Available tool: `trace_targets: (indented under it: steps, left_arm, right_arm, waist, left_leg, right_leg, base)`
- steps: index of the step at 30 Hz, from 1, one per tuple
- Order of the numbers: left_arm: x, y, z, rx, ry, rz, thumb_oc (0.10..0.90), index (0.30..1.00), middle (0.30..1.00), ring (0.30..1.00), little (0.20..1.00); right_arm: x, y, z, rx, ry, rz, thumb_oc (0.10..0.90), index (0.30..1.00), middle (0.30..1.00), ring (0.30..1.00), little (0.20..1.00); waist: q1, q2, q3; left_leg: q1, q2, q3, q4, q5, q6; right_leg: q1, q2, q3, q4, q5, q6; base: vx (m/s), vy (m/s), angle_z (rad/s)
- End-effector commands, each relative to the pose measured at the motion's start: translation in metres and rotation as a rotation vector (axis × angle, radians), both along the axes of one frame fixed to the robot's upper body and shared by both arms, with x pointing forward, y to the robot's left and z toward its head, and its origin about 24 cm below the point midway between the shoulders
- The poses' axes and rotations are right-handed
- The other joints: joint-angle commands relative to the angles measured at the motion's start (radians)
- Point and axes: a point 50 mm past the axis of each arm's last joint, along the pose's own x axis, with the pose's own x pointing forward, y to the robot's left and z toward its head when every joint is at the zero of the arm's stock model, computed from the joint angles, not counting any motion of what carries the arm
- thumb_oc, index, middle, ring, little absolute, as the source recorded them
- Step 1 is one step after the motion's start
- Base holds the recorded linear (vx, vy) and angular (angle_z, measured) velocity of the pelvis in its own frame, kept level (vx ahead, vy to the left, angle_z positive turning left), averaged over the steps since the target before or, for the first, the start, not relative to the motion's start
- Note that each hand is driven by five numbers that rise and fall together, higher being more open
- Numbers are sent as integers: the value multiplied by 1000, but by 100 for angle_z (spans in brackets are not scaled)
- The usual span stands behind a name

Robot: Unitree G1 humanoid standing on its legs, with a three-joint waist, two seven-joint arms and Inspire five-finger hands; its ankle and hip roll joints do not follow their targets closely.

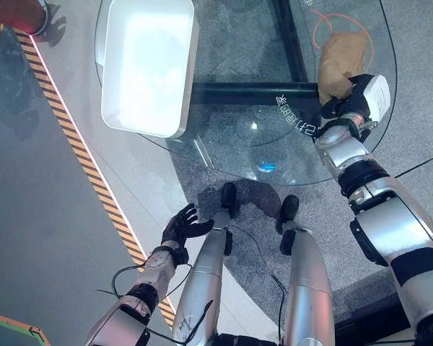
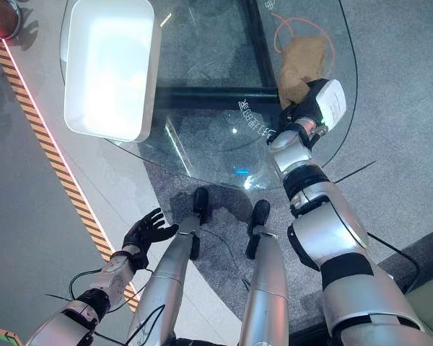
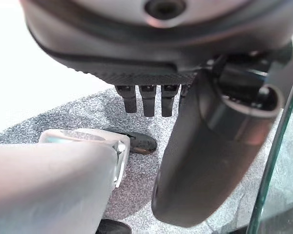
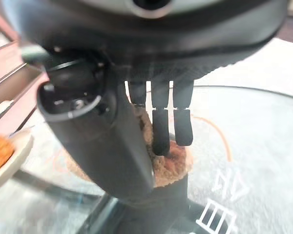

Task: Wipe the table with a cloth and put it in the basket.

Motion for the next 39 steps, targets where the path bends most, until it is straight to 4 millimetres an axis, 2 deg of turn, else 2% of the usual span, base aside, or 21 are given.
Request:
trace_targets:
  steps: [1, 8, 14, 23, 39]
  left_arm:
    - [-2, -1, -1, -13, -9, 19, 800, 900, 900, 900, 900]
    - [-3, -1, -1, -13, -16, 17, 800, 900, 900, 900, 900]
    - [1, -2, 2, -10, -25, 12, 800, 900, 900, 900, 900]
    - [3, -4, 5, -7, -29, 9, 800, 900, 900, 900, 900]
    - [5, -3, 8, -7, -34, 13, 800, 900, 900, 900, 900]
  right_arm:
    - [5, 43, 29, -215, -72, 213, 100, 300, 300, 300, 200]
    - [4, 67, 29, -357, -66, 367, 100, 300, 300, 300, 200]
    - [2, 87, 18, -494, -15, 512, 100, 300, 300, 300, 200]
    - [-5, 114, -6, -565, 67, 732, 100, 300, 300, 300, 200]
    - [-27, 158, -27, -627, 119, 1037, 100, 300, 300, 300, 200]
  waist:
    - [30, 43, -20]
    - [31, 46, -20]
    - [31, 44, -20]
    - [30, 42, -20]
    - [22, 34, -20]
  left_leg:
    - [-19, -69, 70, 90, -104, 69]
    - [-20, -71, 70, 87, -102, 68]
    - [-22, -75, 69, 85, -100, 69]
    - [-23, -77, 69, 79, -96, 68]
    - [-24, -77, 74, 77, -90, 65]
  right_leg:
    - [-1, 21, -47, -96, 59, 18]
    - [-4, 18, -50, -96, 58, 20]
    - [-4, 16, -54, -100, 58, 22]
    - [-7, 12, -58, -104, 58, 23]
    - [-12, 13, -57, -108, 63, 24]
  base:
    - [0, 0, 0]
    - [0, 0, 0]
    - [0, 0, 0]
    - [0, 0, 0]
    - [0, -2, 2]
